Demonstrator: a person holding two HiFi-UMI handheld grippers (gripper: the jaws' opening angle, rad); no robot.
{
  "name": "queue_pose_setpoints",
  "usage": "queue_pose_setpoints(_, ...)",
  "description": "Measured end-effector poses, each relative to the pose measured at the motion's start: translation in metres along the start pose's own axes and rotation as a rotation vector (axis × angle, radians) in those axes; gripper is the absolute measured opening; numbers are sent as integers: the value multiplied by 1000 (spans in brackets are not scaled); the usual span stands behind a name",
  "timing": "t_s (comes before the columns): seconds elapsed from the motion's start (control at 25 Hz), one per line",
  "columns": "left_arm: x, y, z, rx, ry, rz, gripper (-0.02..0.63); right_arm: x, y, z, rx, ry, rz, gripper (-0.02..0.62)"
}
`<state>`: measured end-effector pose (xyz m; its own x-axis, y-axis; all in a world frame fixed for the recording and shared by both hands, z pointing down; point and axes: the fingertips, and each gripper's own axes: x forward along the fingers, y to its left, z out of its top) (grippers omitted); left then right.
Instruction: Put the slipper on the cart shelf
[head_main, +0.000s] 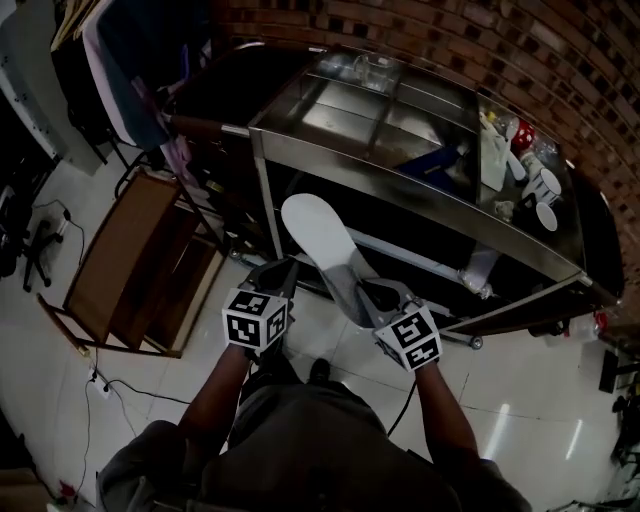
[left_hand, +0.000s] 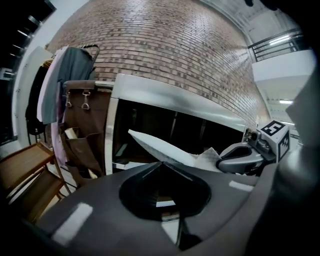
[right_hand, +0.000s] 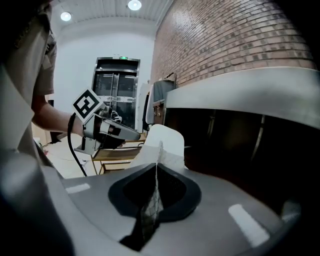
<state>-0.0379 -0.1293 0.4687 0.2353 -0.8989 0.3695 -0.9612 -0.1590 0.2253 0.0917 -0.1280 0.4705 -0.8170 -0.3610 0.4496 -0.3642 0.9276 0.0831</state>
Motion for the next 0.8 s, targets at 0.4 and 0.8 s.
queue_pose_setpoints(0.4, 73, -81, 5, 110, 65, -236, 8, -57, -89, -48, 173, 47, -326, 6)
queue_pose_setpoints(0.8, 135, -114, 15, 167, 103, -336, 8, -74, -180, -100, 366, 67, -546, 6)
